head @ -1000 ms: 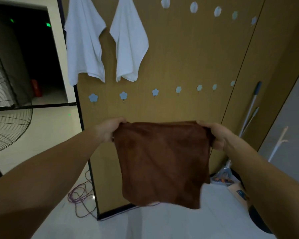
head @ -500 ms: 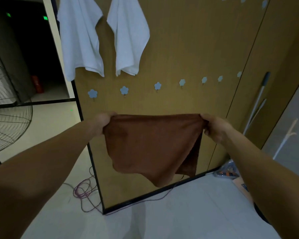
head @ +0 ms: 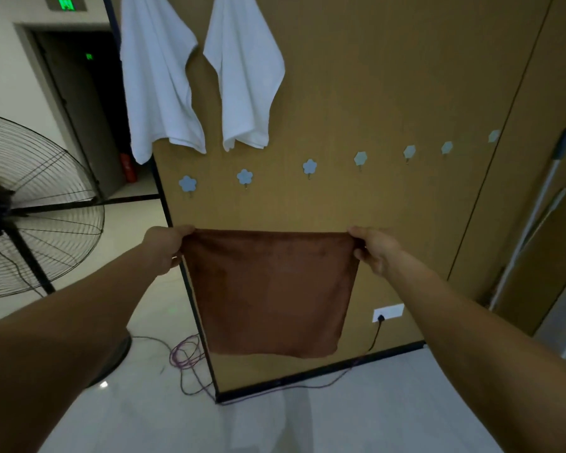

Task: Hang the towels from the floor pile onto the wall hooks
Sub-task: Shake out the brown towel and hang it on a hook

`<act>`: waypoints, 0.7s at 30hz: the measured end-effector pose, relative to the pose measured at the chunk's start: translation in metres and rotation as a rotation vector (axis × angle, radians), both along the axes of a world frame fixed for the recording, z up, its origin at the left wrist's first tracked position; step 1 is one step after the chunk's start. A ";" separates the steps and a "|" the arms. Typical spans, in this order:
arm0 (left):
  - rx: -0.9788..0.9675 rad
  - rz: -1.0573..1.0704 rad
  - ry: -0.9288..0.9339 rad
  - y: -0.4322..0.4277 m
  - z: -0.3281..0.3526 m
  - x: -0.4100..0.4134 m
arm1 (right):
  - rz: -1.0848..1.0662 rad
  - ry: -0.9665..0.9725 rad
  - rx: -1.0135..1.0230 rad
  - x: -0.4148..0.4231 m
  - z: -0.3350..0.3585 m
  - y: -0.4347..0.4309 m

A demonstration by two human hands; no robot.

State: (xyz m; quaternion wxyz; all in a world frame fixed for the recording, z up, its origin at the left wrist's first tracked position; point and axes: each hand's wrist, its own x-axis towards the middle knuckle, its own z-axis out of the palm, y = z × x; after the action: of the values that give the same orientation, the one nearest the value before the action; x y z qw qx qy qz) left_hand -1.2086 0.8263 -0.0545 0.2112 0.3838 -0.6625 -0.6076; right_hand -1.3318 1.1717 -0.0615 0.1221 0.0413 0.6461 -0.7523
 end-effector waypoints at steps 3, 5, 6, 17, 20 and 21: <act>0.009 0.064 0.046 0.005 0.000 0.004 | -0.024 0.121 0.092 -0.006 -0.006 0.000; -0.009 0.105 0.069 0.009 0.002 0.006 | -0.004 0.210 0.180 -0.009 -0.008 -0.001; -0.019 0.119 0.077 0.011 0.003 0.006 | 0.002 0.250 0.208 -0.012 -0.009 -0.001; -0.024 0.065 0.212 0.043 0.011 0.002 | 0.156 0.452 0.480 -0.024 0.010 0.006; -0.257 -0.019 0.167 0.055 0.013 0.002 | 0.082 0.527 0.635 -0.032 0.018 0.008; -0.387 -0.074 0.105 0.060 0.015 0.003 | 0.058 0.566 0.682 -0.033 0.020 0.008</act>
State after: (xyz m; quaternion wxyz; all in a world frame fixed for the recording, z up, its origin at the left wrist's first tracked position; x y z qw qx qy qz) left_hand -1.2059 0.8863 -0.0392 0.2927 0.2795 -0.7685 -0.4955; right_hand -1.3652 1.1793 -0.0419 -0.0593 -0.1463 0.8663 -0.4739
